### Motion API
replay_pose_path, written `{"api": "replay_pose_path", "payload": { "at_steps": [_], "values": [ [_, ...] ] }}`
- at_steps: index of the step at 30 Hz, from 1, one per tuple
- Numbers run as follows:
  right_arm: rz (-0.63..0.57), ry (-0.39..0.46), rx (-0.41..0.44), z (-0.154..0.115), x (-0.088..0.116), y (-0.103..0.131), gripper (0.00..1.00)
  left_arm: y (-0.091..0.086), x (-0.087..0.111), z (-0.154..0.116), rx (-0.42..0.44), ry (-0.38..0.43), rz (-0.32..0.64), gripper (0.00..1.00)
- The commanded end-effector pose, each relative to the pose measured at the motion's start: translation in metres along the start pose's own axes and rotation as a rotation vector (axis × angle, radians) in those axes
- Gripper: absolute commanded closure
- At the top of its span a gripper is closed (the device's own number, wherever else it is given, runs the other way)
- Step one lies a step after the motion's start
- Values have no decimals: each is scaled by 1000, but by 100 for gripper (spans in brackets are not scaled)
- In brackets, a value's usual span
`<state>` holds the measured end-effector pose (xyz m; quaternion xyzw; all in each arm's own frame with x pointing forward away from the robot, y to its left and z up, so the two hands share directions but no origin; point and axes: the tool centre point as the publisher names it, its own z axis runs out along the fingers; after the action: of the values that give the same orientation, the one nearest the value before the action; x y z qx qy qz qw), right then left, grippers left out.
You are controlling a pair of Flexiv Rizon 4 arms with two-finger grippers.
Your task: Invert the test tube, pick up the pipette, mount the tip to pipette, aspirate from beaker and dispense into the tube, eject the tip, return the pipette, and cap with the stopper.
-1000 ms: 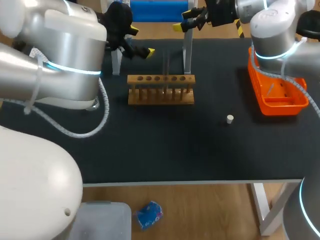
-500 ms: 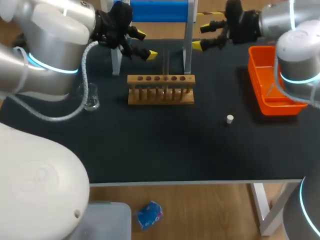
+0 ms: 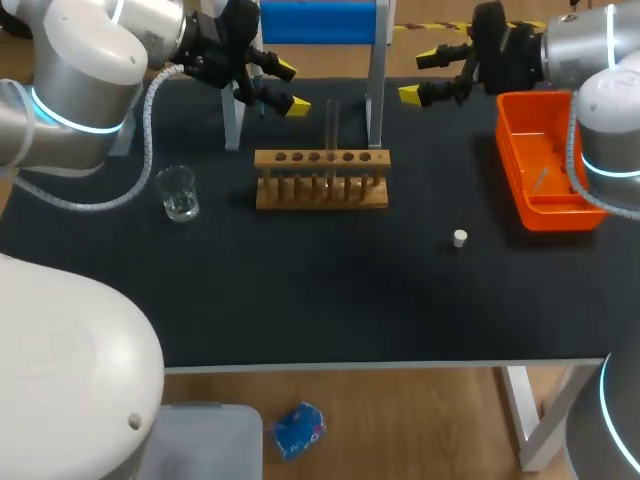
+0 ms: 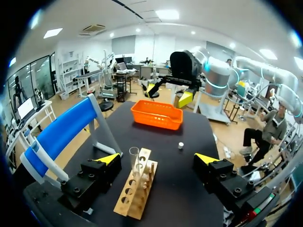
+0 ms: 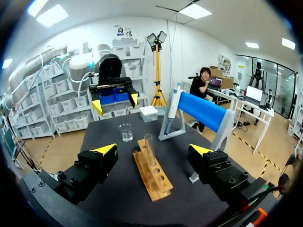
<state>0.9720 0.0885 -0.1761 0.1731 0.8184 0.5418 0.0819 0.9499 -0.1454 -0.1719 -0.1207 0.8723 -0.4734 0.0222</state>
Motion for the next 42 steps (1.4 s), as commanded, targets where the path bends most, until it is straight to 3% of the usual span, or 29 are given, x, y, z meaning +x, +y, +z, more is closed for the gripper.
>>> {"api": "replay_pose_path", "payload": {
  "at_steps": [1, 6, 15, 19, 32, 42],
  "values": [
    [-2, 1, -11, -5, 0, -4, 0, 3, -6, 1, -28, -97, 15, 0],
    [-12, -75, -10, -31, 8, -31, 0, 11, -17, 8, -8, -168, -21, 0],
    [-17, -129, -15, -72, 34, -84, 0, 13, -28, 24, 1, -119, -15, 0],
    [26, -192, 47, -80, 39, -103, 0, 14, -31, 29, 3, -90, -9, 0],
    [26, -192, 47, -80, 39, -103, 0, 13, -32, 31, 2, -73, -4, 0],
    [26, -192, 47, -80, 39, -103, 0, 19, -34, 48, -36, -64, 14, 0]
  ]
}}
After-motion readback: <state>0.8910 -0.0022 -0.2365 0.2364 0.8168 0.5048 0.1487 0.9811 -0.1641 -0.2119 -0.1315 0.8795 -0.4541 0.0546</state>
